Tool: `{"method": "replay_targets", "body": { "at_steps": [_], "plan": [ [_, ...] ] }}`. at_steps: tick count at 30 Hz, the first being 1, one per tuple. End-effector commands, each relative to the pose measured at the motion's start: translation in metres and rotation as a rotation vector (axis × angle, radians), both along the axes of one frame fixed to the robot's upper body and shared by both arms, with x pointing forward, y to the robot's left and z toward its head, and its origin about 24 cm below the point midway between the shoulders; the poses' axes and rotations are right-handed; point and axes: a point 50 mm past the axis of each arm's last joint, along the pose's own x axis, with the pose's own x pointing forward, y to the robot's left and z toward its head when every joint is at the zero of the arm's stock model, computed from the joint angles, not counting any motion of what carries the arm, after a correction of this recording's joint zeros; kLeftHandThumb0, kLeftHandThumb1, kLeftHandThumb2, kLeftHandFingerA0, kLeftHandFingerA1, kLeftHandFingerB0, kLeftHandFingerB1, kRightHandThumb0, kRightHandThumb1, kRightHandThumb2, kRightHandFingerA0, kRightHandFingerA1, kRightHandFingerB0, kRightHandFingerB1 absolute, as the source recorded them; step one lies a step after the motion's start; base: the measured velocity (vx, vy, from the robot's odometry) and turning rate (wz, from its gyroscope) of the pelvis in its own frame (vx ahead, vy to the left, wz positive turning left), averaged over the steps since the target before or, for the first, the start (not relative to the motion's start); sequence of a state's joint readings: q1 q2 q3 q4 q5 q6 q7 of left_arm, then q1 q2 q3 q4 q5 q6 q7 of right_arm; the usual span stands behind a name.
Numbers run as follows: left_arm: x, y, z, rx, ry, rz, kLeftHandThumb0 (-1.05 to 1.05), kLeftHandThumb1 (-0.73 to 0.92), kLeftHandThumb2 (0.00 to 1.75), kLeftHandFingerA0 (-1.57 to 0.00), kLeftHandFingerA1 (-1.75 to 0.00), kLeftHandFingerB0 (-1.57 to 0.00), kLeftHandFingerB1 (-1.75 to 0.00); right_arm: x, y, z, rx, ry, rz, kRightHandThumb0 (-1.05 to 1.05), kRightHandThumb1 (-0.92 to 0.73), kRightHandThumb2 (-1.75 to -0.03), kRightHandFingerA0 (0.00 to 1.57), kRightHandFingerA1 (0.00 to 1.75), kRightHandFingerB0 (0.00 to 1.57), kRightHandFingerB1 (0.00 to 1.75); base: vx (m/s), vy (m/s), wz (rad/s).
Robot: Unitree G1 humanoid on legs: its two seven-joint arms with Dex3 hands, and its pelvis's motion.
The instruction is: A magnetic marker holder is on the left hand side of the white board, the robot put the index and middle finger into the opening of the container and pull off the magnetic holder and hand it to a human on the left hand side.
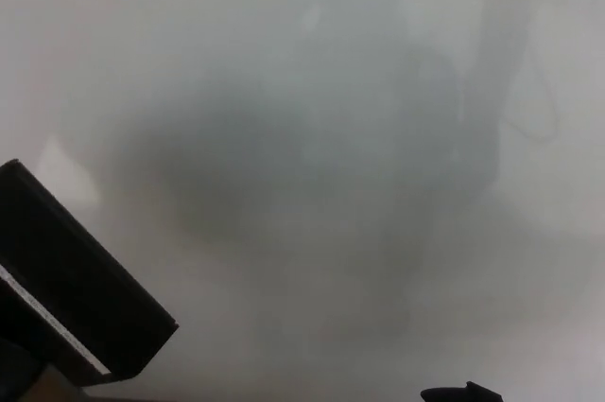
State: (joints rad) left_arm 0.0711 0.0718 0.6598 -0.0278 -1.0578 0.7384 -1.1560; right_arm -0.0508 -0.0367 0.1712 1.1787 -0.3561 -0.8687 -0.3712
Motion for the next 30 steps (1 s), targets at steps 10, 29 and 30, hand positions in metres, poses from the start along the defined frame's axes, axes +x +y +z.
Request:
{"method": "replay_targets", "body": {
  "at_steps": [10,29,30],
  "plan": [
    [-0.018,0.016,0.028,-0.292,-0.316,-0.117,-0.79,0.62,0.60,-0.85,-0.54,-0.50,-0.37,-0.003,-0.012,-0.003,-0.116,0.015,-0.005,-0.39,-0.64,-0.59,0.89,0.58,0.71,0.50,0.00,0.000,0.00],
    [-0.008,0.009,0.021,-0.308,-0.251,-0.086,-0.81,0.61,0.60,-0.59,-0.40,-0.45,-0.42,0.001,-0.009,-0.001,-0.151,-0.019,0.011,-0.41,-0.51,-0.88,0.87,0.74,0.65,0.65,0.00,0.000,0.00],
    [-0.007,0.009,0.021,-0.306,-0.247,-0.085,-0.84,0.48,0.90,-0.54,-0.51,-0.38,-0.50,0.001,-0.009,-0.001,-0.151,-0.019,0.011,-0.43,-0.60,-0.61,0.91,0.60,0.69,0.50,0.00,0.000,0.00]
  ]
}}
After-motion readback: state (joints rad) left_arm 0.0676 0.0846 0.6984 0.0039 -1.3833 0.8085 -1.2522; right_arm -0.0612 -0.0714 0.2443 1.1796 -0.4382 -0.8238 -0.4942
